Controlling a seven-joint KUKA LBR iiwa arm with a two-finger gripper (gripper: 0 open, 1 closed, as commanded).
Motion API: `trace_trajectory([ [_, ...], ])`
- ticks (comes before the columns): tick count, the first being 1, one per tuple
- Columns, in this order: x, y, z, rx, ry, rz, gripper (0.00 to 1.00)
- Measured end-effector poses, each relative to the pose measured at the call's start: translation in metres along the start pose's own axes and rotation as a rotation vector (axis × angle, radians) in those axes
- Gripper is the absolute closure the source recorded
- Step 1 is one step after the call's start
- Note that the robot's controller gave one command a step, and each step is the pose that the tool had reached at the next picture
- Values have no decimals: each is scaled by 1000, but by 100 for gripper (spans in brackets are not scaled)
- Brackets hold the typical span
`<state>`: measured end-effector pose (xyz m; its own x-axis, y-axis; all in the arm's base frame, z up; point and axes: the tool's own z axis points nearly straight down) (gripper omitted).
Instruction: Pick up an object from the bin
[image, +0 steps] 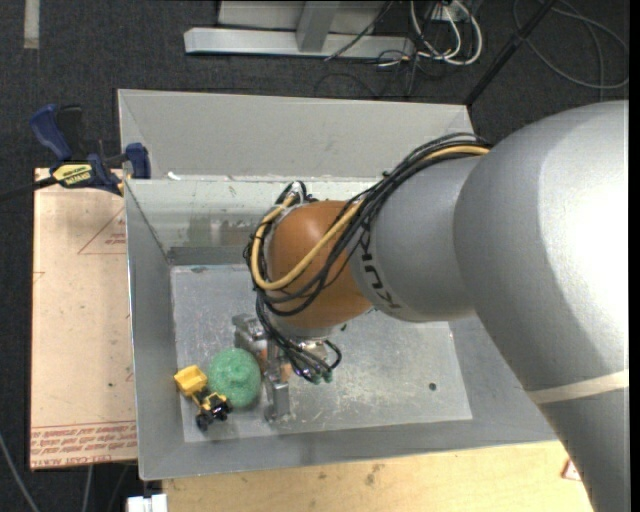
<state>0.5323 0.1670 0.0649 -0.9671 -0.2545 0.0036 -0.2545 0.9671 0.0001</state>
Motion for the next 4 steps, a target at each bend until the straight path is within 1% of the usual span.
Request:
trace_trajectory([
  [1,-8,7,-49,-1,2,-25,0],
  [2,-18,19,-13,-1,-15,-224,100],
  [3,-18,19,-12,-1,-16,-225,100],
  [4,-40,41,-164,-1,-13,-237,100],
])
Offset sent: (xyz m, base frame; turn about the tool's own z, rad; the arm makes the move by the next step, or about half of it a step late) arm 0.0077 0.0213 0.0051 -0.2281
